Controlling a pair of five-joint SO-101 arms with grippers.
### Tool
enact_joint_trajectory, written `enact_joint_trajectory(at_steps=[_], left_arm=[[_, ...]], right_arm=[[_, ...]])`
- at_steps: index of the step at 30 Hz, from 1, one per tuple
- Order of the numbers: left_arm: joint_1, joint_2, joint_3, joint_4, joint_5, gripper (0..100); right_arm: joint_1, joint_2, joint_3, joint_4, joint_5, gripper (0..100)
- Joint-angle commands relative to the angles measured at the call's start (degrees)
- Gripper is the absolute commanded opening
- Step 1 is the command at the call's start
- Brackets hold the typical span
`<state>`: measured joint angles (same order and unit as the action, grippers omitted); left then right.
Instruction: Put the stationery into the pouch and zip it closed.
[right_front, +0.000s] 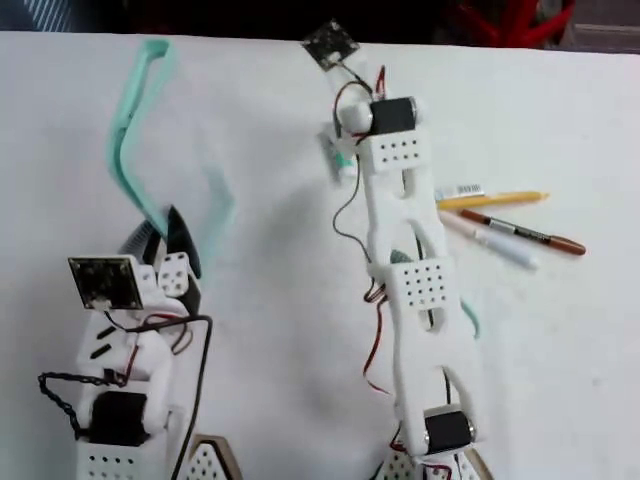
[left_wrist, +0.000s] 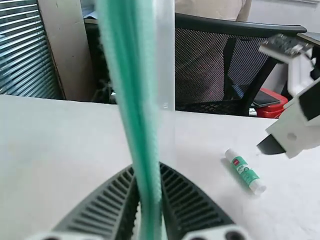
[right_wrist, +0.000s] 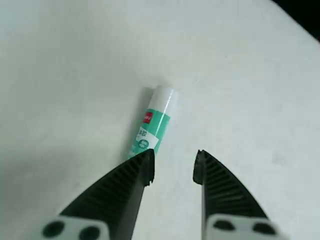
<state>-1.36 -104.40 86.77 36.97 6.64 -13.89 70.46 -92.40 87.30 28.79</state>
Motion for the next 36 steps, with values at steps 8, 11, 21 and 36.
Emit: enact_joint_trajectory(at_steps=[8, 11, 21, 36], left_arm=[[0.7, -0.2, -0.4, -1.7, -0.6, 3], [0.7, -0.2, -0.4, -1.7, -0.6, 3], [0.7, -0.2, -0.4, -2.0, -0.6, 3], [21.5, 0.0, -0.8, -7.8, -11.3, 3]], right_arm=[[-1.9, 2.3, 0.1, -4.3, -0.4, 14.2], [-2.2, 4.9, 1.2, -5.9, -0.4, 14.2], [-2.4, 12.3, 1.1, -11.7, 0.1, 11.6], [0.2, 10.2, -3.1, -0.9, -0.5, 1.8]])
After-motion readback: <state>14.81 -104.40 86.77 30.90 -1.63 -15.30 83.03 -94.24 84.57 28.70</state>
